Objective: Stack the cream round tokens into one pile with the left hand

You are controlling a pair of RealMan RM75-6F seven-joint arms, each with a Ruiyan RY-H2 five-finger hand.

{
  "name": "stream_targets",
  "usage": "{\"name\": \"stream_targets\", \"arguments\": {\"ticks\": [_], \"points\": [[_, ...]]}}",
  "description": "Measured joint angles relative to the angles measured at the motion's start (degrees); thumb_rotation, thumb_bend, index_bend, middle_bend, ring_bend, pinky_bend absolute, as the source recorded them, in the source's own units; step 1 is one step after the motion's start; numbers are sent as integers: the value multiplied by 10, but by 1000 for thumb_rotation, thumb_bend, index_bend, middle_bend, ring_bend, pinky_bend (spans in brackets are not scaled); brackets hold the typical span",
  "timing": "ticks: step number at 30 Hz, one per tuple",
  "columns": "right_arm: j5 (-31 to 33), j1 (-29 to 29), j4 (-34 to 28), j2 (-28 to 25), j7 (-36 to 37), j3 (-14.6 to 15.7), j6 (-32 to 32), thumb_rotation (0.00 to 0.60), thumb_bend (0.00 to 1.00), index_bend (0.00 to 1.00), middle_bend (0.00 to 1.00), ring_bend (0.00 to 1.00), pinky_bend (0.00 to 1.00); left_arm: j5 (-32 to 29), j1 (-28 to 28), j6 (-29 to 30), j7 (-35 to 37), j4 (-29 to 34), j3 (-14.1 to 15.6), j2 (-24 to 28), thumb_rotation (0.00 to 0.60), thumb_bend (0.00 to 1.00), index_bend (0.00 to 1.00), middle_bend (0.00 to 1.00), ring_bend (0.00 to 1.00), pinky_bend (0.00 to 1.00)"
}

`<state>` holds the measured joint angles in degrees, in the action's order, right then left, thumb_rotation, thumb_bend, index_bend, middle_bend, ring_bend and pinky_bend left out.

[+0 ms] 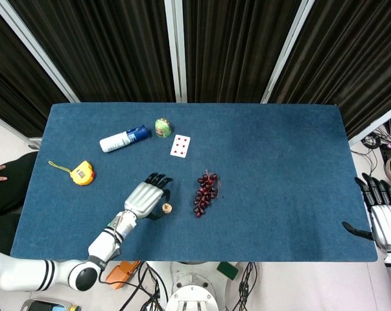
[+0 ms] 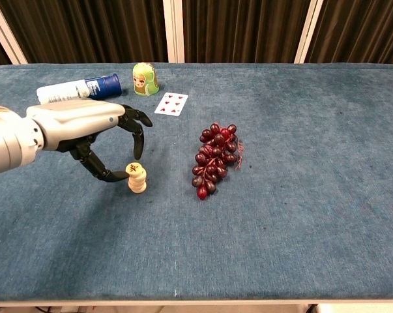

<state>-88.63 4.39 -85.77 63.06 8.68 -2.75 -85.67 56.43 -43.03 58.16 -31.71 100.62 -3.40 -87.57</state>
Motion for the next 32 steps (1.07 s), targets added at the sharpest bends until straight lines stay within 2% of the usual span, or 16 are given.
{"name": "stream_targets", "arguments": {"ticks": [7,13,19,23,32], "points": [[1,0,0,-3,2,0,0,600,186,0,23,0,15,23,20,32,25,27,-1,36,600,285,342,71,0,0],[3,-1,4,-4,10,0,2,600,186,0,23,0,15,72,68,92,72,39,7,89,600,262,286,77,0,0],[0,0,10,-5,20,1,2,600,187,0,23,0,15,118,135,185,118,-8,20,113,600,213,266,88,0,0],[-12,0,9,-4,25,3,-5,600,186,0,23,0,15,143,194,240,177,-41,35,137,600,189,266,88,0,0],[-45,1,-6,-6,20,11,-23,600,186,0,23,0,15,197,312,337,265,-69,76,180,600,173,265,88,0,0]]}}
